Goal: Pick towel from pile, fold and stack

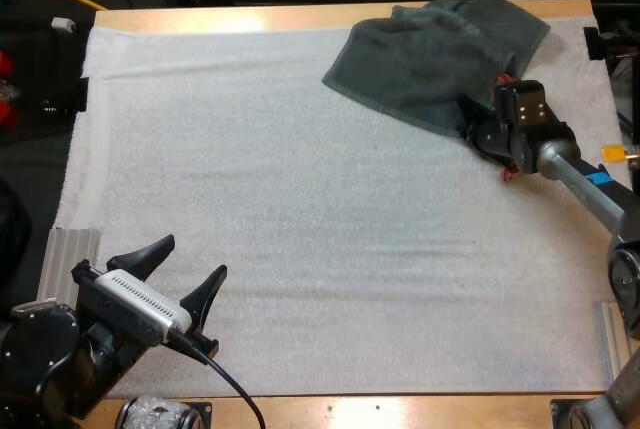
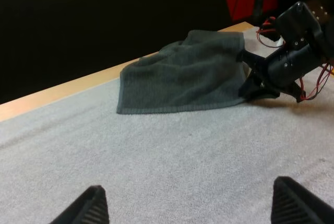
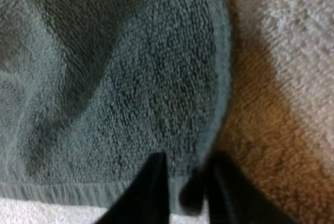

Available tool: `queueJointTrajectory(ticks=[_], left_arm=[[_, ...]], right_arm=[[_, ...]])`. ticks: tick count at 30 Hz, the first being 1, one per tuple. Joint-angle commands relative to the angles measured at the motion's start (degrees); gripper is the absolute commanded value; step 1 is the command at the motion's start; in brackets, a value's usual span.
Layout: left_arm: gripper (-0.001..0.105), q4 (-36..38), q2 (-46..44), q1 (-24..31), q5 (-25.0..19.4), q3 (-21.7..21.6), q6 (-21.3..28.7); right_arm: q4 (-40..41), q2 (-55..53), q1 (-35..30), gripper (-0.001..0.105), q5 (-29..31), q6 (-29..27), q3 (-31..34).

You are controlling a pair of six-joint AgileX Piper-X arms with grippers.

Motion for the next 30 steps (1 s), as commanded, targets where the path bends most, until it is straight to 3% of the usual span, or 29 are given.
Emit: queueJointTrajectory(ticks=[1,2,7,18,21,24,30], left_arm=[[0.062,-0.71,-0.01,-0.29,0.47,-0.33,-0.37],[0.062,-0.71,-0.01,-0.29,0.47,-0.33,-0.37],[0.062,-0.71,-0.01,-0.29,0.47,-0.33,-0.37],[0.062,-0.71,-0.01,-0.29,0.47,-0.33,-0.37],[0.062,-0.71,-0.01,-0.29,0.47,-0.33,-0.37],[0.062,-0.71,-0.01,-0.29,0.47,-0.33,-0.37],[0.062,-0.71,-0.01,-0.29,0.47,-0.33,-0.37]], right_arm=[[0.00,0.00,0.03,0.007,0.34,-0.06,-0.34],[-0.01,0.00,0.03,0.000,0.34,-0.30,-0.34],[0.36,-0.64,0.03,0.000,-0.79,-2.91,-0.34],[4.76,-18.49,2.06,0.000,2.26,-30.70,-0.69],[6.24,-24.51,3.66,0.000,2.46,-34.98,-1.65],[9.05,-30.26,5.87,0.000,3.54,-37.77,-3.52],[15.46,-37.99,11.52,0.000,3.54,-38.17,-8.38]])
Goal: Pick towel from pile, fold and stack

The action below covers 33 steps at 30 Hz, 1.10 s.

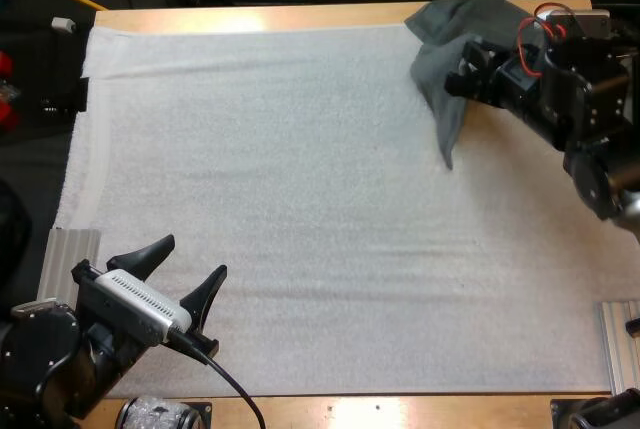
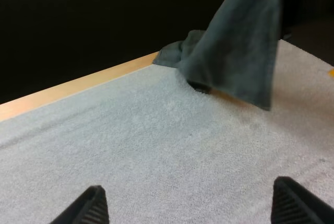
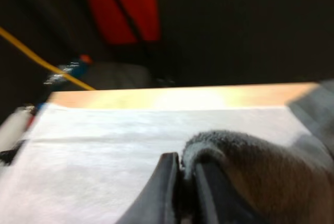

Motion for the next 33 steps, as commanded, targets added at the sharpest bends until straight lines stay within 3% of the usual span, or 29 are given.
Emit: queueJointTrajectory(ticks=[1,9,18,25,27,31,33], left_arm=[[0.062,-0.71,-0.01,-0.29,0.40,-0.33,-0.37],[0.062,0.40,-0.01,-0.29,0.40,-0.33,-0.37],[0.062,0.63,-0.01,-0.29,0.40,-0.33,-0.37],[0.062,0.63,-0.01,-0.29,0.40,-0.33,-1.19],[0.062,0.63,-0.01,-0.29,0.40,-0.33,-1.18],[0.062,0.63,-0.01,-0.29,0.40,-0.33,-1.18],[0.062,0.63,-0.01,-0.29,0.40,-0.33,-1.18]], right_arm=[[1.49,-1.24,0.85,0.000,-0.06,-0.82,-1.02],[13.62,-7.29,13.41,0.000,2.09,0.21,-6.57],[12.89,-7.04,27.74,0.000,2.09,3.93,-6.66],[19.65,-1.68,25.81,0.000,8.40,-0.52,-3.54],[21.09,0.55,23.24,0.000,12.76,-1.03,-1.08],[23.37,3.69,17.62,0.001,15.31,-0.58,-0.28],[23.31,4.09,13.77,0.013,15.30,-0.21,-0.35]])
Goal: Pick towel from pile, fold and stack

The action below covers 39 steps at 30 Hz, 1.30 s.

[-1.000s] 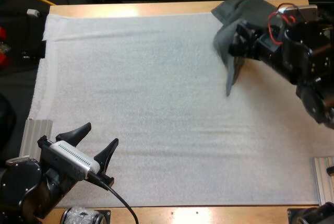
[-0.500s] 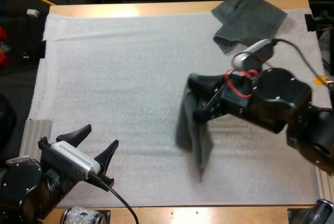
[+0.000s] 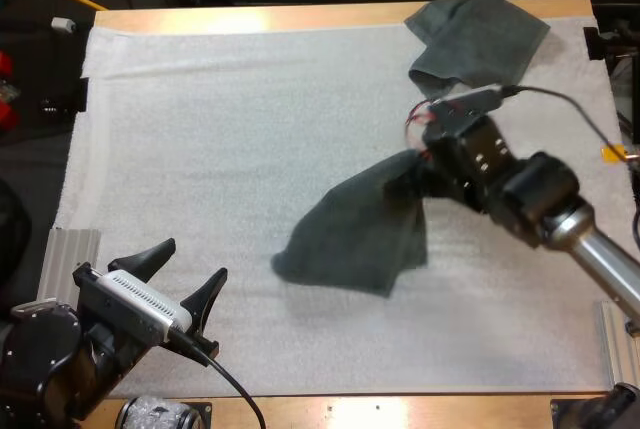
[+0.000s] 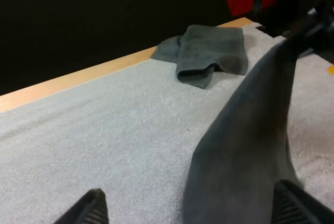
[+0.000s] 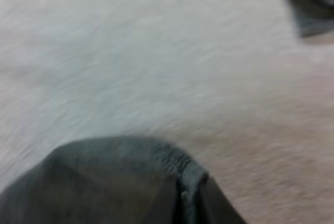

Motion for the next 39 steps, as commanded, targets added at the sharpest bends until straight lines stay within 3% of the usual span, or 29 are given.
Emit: queueJointTrajectory(ticks=[1,5,6,7,14,17,25,33,39], left_arm=[[0.062,-0.52,-0.01,-0.29,0.40,-0.33,-0.74],[0.062,-0.52,-0.01,-0.29,0.40,-0.33,-0.74],[0.062,-0.52,-0.01,-0.29,0.40,-0.33,-0.74],[0.062,-0.52,-0.01,-0.29,0.40,-0.33,-0.74],[0.062,-0.52,-0.01,-0.29,0.40,-0.33,-0.74],[0.062,-0.02,-0.01,-0.29,0.40,-0.33,-0.74],[0.062,7.57,-0.01,-0.29,0.40,-0.33,-0.74],[0.062,9.54,-0.01,-0.29,1.27,-0.33,-0.74],[0.062,12.16,-0.01,-0.29,2.51,-0.33,-0.74]], right_arm=[[-0.37,-1.28,-1.44,0.018,0.67,-0.03,-0.63],[2.32,-1.79,-7.04,0.068,-0.40,-0.16,-2.05],[3.47,-2.15,-7.96,0.076,-0.59,-0.16,-2.25],[4.03,-2.38,-8.29,0.077,-0.55,-0.16,-2.25],[12.51,-3.82,-7.21,0.052,-3.92,-2.02,-2.22],[13.77,-3.74,-5.89,0.047,-6.33,-2.13,-1.76],[12.14,-3.74,-0.86,0.047,-8.42,2.51,5.82],[-1.29,-3.18,7.66,0.047,-11.14,14.93,20.14],[-9.81,-0.56,9.69,0.047,-11.71,21.82,26.82]])
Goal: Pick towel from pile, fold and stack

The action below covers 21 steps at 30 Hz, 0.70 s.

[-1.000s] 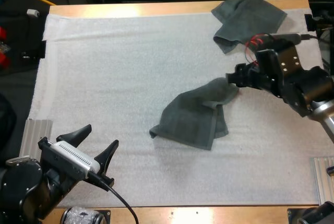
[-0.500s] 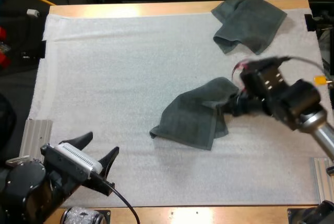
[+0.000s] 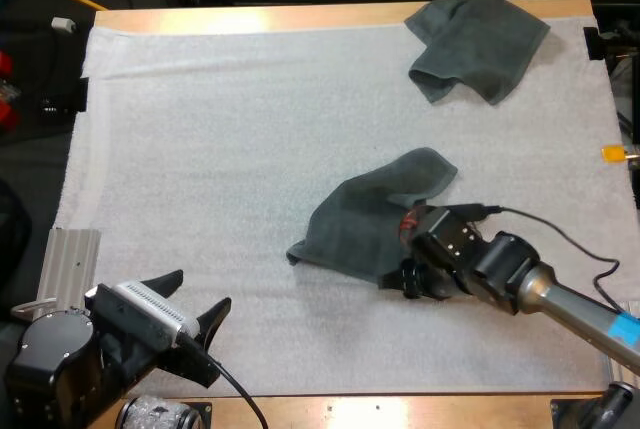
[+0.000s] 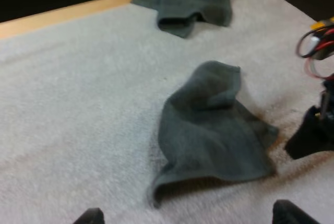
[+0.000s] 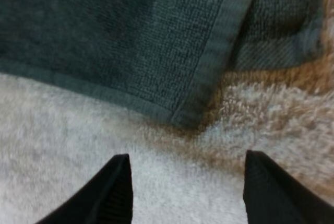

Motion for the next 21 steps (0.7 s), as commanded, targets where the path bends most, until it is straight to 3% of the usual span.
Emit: queueJointTrajectory(ticks=[1,9,21], left_arm=[[0.062,0.99,-0.01,-0.29,0.69,-0.33,-0.52],[0.062,6.43,-0.01,-0.29,0.68,-0.33,-0.52],[0.062,8.11,-0.01,-0.29,0.68,-0.33,-0.52]], right_arm=[[-2.10,0.37,0.09,0.047,-0.79,1.23,0.29],[-8.59,8.40,0.09,0.047,-2.64,6.11,0.56],[-14.13,13.64,0.09,0.043,-2.64,9.93,0.56]])
